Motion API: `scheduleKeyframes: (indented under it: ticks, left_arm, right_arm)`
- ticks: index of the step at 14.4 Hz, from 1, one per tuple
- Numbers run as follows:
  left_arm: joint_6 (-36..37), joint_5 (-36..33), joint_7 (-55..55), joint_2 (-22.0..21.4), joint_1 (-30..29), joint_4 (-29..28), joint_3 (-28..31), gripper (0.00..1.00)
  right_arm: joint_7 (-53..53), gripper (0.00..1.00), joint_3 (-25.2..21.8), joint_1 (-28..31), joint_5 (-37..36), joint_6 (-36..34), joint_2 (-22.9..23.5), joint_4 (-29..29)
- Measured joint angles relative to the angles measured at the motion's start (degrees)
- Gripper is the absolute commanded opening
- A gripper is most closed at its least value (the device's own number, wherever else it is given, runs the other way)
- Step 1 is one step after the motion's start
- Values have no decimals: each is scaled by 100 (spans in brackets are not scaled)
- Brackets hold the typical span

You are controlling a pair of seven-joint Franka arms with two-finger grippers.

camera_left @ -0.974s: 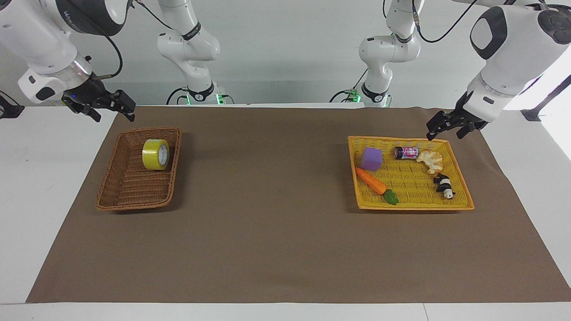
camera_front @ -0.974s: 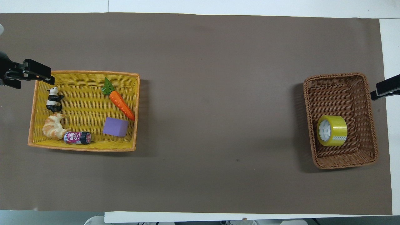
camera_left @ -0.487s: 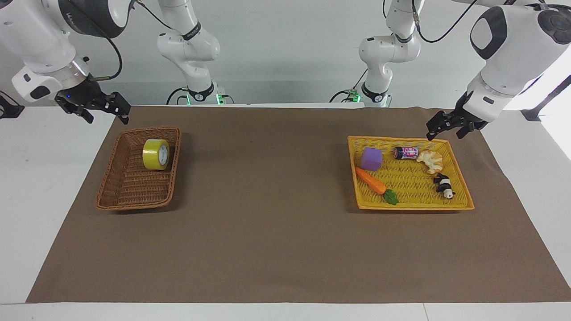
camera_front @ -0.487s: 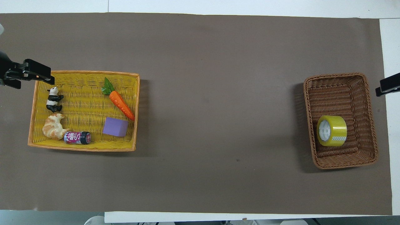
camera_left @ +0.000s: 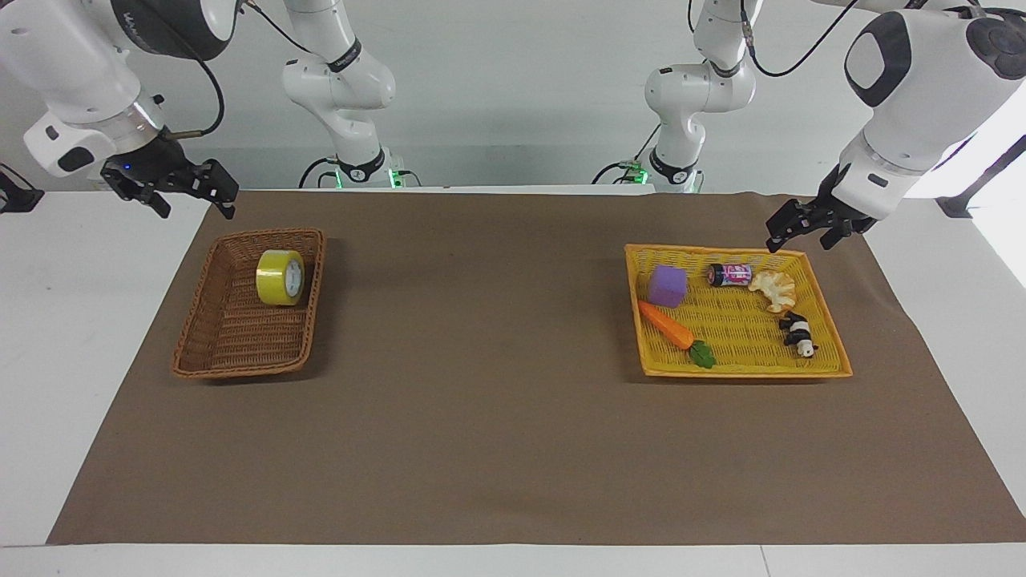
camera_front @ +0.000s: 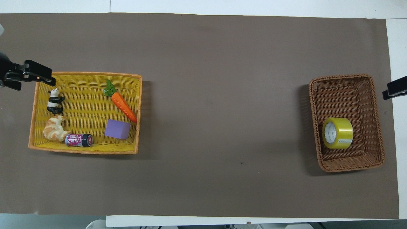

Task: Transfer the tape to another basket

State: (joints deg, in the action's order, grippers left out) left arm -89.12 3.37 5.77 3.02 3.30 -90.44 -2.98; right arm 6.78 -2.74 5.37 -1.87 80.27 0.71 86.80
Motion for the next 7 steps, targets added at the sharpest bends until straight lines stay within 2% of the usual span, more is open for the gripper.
scheduleKeyframes:
  ticks: [7]
  left_arm:
    - [0, 0, 0, 0, 0, 0, 0, 100]
  right_arm:
    - [11, 100, -1, -135, 0, -70, -180, 204]
